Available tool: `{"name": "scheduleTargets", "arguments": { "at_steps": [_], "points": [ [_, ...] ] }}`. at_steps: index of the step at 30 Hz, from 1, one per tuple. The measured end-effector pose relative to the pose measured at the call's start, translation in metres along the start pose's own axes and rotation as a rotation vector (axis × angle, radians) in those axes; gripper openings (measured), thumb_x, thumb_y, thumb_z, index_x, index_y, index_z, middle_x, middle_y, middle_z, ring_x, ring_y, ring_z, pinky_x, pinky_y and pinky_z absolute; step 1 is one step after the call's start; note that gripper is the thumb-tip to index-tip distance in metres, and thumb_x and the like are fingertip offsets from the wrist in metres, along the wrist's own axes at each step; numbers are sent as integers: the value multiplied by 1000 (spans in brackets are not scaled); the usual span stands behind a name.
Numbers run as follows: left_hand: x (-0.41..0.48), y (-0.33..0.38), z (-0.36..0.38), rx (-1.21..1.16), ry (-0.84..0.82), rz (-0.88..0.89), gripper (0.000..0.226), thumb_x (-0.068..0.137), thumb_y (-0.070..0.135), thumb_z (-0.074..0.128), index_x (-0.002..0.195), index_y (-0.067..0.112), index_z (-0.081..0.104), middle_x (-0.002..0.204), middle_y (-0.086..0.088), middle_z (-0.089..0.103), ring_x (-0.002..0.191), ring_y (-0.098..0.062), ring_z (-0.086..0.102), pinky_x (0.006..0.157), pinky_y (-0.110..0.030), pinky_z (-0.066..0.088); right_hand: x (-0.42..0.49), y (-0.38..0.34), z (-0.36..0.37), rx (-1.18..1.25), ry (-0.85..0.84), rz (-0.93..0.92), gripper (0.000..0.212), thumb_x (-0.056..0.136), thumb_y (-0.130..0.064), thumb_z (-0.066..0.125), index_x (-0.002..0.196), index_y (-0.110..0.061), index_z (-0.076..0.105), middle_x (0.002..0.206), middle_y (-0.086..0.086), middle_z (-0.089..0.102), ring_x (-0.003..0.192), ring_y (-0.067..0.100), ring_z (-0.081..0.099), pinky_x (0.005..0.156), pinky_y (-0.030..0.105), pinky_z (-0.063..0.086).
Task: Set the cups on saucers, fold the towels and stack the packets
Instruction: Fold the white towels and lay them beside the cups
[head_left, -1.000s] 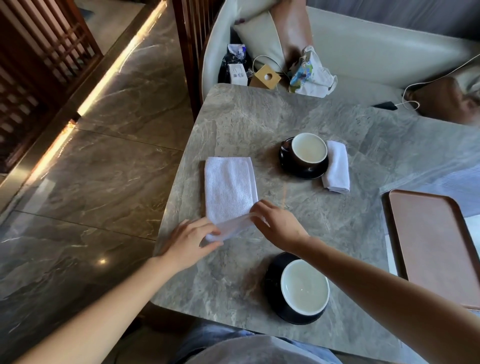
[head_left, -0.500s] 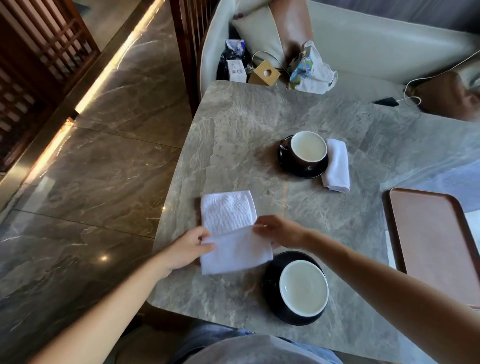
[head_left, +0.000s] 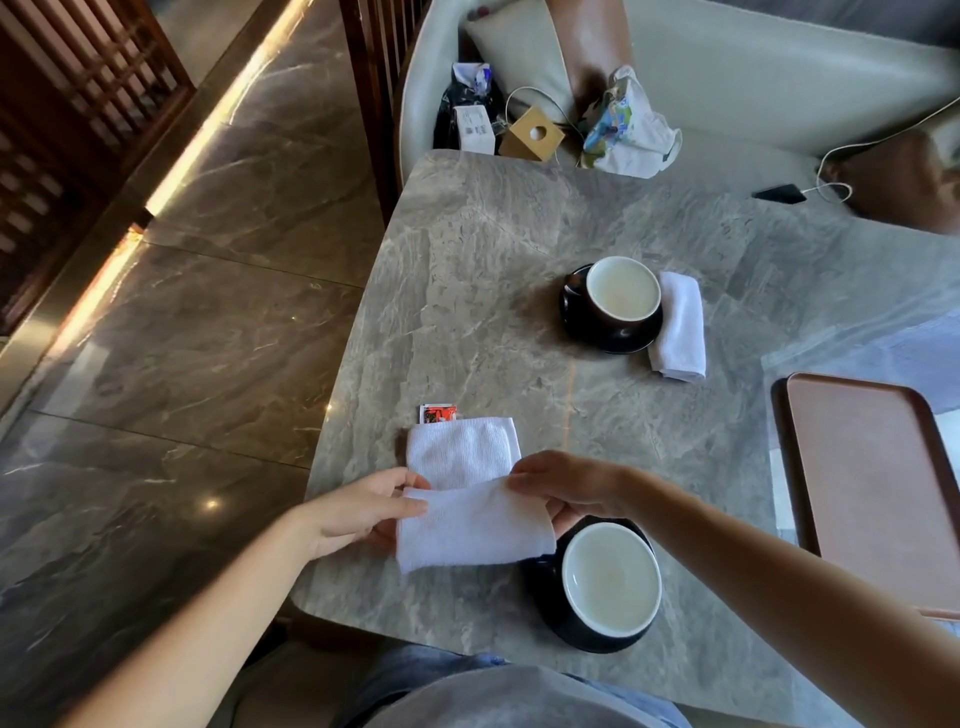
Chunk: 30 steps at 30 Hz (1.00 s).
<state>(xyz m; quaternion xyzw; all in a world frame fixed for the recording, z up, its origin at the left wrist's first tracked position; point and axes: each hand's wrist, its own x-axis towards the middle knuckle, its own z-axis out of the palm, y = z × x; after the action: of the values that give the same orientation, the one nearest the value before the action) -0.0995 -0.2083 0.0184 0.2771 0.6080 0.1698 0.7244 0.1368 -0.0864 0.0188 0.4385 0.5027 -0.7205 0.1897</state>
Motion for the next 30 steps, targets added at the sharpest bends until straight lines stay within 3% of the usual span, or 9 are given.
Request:
{"name": "scheduleTargets", "arguments": {
  "at_steps": [5, 9, 15, 19, 23, 26, 30],
  "points": [
    [19, 7, 2, -56, 305, 133, 10, 92, 19, 56, 100, 15, 59, 83, 9, 61, 78, -4, 54, 60, -18, 37, 11, -3, -2, 27, 208, -103, 7, 96, -19, 52, 96, -17, 59, 84, 2, 66, 70, 13, 68, 63, 31, 60],
    [32, 11, 3, -41, 450, 219, 8, 92, 15, 56, 85, 15, 60, 68, 10, 57, 64, 0, 52, 52, -12, 38, 24, -8, -2, -34, 408, -201, 4, 94, -14, 53, 92, -13, 56, 84, 4, 61, 78, 21, 64, 73, 45, 60],
    [53, 11, 5, -72, 561, 242, 9, 92, 11, 53, 89, 5, 58, 80, -7, 58, 75, -15, 50, 60, -23, 34, 43, -12, -5, -266, 657, -299, 10, 92, -16, 54, 95, -8, 60, 94, 8, 63, 81, 27, 63, 67, 43, 57],
    [65, 7, 5, -87, 602, 234, 19, 92, 12, 52, 92, -6, 58, 82, -11, 49, 78, -18, 41, 67, -28, 28, 56, -8, -7, -343, 723, -273, 14, 89, -20, 55, 97, -10, 63, 96, 9, 68, 82, 23, 60, 66, 30, 46],
    [76, 4, 1, -78, 634, 224, 24, 92, 15, 53, 86, -8, 57, 74, -10, 45, 71, -17, 38, 65, -28, 26, 63, -6, -8, -361, 752, -250, 15, 88, -23, 54, 95, -13, 63, 89, 6, 68, 78, 23, 61, 66, 33, 47],
    [83, 0, -2, -24, 659, 227, 27, 91, 19, 55, 67, 8, 46, 59, 0, 35, 58, -14, 30, 56, -30, 21, 67, -6, -7, -355, 779, -235, 14, 86, -24, 53, 92, -15, 62, 82, 5, 67, 74, 23, 61, 62, 35, 49],
    [88, -2, -4, 8, 693, 196, 30, 90, 25, 55, 65, 15, 43, 58, 2, 37, 58, -15, 35, 58, -30, 25, 70, -5, -8, -377, 778, -207, 16, 85, -27, 57, 98, -17, 60, 86, 2, 66, 78, 23, 61, 63, 37, 50]
  ]
}}
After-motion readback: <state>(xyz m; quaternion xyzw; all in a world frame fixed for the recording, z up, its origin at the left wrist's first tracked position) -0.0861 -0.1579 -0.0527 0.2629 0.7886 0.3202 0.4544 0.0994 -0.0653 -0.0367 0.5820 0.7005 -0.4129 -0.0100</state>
